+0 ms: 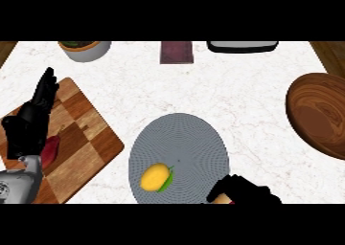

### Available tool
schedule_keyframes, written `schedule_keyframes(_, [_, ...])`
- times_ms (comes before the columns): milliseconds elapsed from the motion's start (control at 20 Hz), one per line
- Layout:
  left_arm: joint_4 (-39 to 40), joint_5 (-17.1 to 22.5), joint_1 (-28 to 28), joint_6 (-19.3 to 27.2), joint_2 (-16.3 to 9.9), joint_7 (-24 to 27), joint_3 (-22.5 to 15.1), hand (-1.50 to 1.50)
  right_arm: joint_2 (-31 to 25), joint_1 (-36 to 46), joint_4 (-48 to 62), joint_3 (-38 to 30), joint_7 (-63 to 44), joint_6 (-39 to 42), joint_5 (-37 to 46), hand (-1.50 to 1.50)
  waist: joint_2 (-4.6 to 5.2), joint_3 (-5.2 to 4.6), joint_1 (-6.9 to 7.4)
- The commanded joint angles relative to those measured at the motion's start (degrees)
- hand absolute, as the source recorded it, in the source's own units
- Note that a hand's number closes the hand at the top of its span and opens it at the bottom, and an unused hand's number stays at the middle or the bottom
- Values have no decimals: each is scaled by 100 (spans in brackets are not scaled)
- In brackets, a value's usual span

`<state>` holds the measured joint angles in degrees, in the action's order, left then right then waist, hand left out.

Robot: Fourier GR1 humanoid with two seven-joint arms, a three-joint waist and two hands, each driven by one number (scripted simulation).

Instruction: Pick the cupcake from the placemat and place it in the bowl

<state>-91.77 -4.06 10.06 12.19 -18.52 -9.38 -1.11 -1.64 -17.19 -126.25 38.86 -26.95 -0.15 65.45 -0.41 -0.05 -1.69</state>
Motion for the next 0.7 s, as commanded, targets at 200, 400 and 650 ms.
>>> schedule_keyframes(200, [-18, -1, 232, -185, -2, -65, 85, 0, -117, 146, -1294, -1671, -248, 376, -1188, 150, 45, 8, 149])
schedule_keyframes(400, [132, -224, 133, 37, 318, 72, -181, 0, -99, 767, -674, -3158, 271, 161, -2162, 150, 68, 14, 163])
schedule_keyframes(650, [-114, -352, 113, 90, 338, -103, -212, 0, -584, 1662, 508, -4880, 920, 123, -3531, 150, 59, 16, 193])
